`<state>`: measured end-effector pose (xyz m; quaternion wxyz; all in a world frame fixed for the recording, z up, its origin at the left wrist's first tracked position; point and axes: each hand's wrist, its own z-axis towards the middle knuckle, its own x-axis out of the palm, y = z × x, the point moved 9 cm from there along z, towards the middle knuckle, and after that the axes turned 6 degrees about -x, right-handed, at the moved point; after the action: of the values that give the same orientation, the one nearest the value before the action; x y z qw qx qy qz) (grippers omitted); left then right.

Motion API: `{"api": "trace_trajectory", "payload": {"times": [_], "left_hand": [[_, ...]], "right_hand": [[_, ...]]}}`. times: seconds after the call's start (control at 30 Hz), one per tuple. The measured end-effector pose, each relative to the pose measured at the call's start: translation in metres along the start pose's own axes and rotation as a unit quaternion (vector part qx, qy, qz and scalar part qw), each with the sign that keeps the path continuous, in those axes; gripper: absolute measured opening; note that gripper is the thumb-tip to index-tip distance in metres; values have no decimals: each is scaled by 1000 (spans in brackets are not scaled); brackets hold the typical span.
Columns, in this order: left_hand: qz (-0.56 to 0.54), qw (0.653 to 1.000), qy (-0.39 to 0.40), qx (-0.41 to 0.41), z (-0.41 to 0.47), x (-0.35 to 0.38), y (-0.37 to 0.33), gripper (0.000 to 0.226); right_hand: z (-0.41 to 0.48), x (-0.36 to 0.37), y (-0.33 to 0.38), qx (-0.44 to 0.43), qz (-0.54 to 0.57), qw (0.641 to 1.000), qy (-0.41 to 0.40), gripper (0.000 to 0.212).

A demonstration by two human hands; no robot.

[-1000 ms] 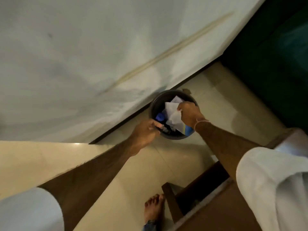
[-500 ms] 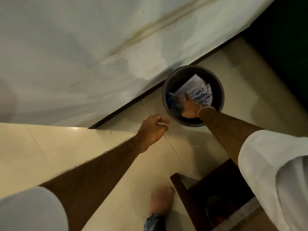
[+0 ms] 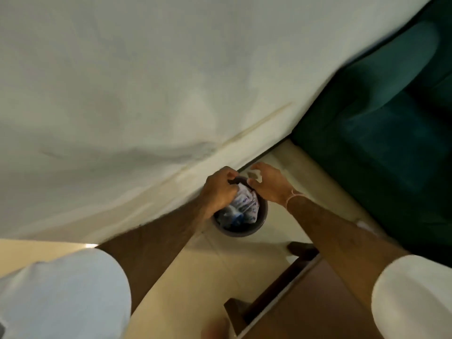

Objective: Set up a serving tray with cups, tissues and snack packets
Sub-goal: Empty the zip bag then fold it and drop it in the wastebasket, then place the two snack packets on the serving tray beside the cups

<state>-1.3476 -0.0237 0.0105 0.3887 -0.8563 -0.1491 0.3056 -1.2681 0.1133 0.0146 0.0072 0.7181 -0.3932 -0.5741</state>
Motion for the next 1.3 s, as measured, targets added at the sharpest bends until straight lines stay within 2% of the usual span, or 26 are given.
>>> {"api": "trace_trajectory", "payload": {"times": [0.17,0.3,0.43,0.63,0.93,1.13,1.3], "left_hand": [[34,996,-22,84,-54,-28,-150,37],[56,989,-31,135,-116,-22,-249,35],[65,980,-29,187,-191,7,-330,31],[76,964,-15,254,-337,86,-416,31],[101,925,16,366,-557,223,-507,32],[169,896,82,403,-627,331,-530,33],[222,861,159,430,-667,448,-530,42]], "right_hand": [[-69,-143,26,2,41,996,-78,43],[-145,-252,29,-4,65,987,-144,42],[-249,-345,16,6,53,978,-201,39],[-442,-434,-25,25,24,970,-239,39],[-707,-485,-105,75,13,948,-308,40],[-828,-490,-177,134,26,929,-344,40],[-919,-468,-251,215,53,896,-384,47]]}}
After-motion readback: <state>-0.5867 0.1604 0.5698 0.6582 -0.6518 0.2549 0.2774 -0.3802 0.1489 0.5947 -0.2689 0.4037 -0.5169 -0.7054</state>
